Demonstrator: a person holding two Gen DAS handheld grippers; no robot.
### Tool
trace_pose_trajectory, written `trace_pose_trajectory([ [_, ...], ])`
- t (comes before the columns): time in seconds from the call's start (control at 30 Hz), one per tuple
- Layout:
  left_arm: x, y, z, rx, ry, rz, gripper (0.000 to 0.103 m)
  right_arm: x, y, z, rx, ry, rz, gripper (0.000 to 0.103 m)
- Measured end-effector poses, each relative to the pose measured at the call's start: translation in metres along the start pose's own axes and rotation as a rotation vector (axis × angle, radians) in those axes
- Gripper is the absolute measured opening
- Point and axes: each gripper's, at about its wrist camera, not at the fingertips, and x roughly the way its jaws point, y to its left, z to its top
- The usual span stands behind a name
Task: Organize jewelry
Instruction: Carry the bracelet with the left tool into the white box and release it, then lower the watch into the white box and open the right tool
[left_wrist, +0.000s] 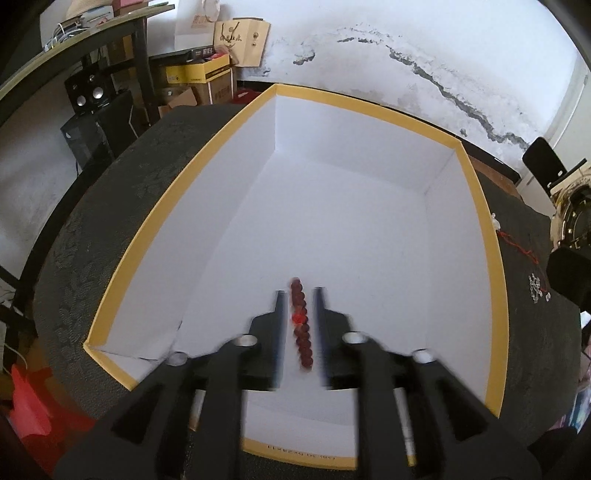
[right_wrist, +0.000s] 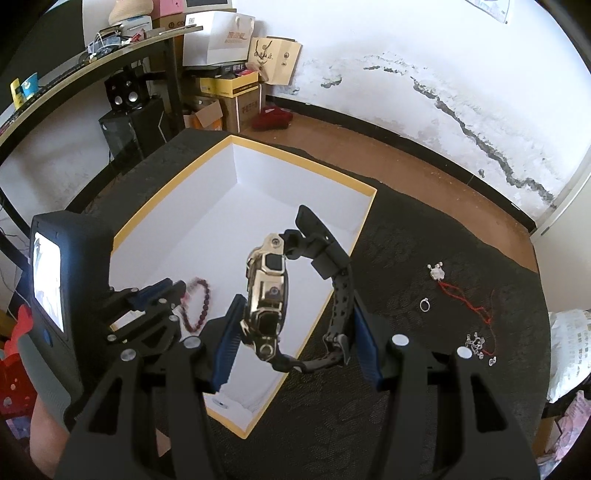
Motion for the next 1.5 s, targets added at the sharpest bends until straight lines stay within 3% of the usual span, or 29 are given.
trace_pose_trajectory([
  [0.03, -0.002, 0.0, 0.0, -0.004, -0.004, 0.009, 0.087, -0.001, 0.0, 0.0, 0.003, -0.002, -0.001, 0.054],
  [0.07, -0.007, 0.0, 0.001, -0.007, -0.031, 0.018, 0.093, -0.002, -0.001, 0.0, 0.006, -0.003, -0.001, 0.054],
  [0.53, -0.034, 0.011, 0.006, 0.012, -0.07, -0.004, 0.093, -0.001, 0.006, 0.021, 0.054, 0.012, 0.04, 0.054],
  [0.87, -0.033, 0.022, 0.006, 0.028, -0.055, 0.041, 0.093, 0.058, 0.02, 0.05, 0.09, 0.127, 0.088, 0.055],
  [1.2, -0.023, 0.034, 0.008, 0.024, -0.035, 0.052, 0.093, 0.132, 0.026, 0.059, 0.084, 0.254, 0.048, 0.055],
  [1.5, -0.02, 0.04, 0.006, 0.01, -0.022, 0.033, 0.093, 0.146, 0.029, 0.062, 0.082, 0.277, 0.042, 0.059],
])
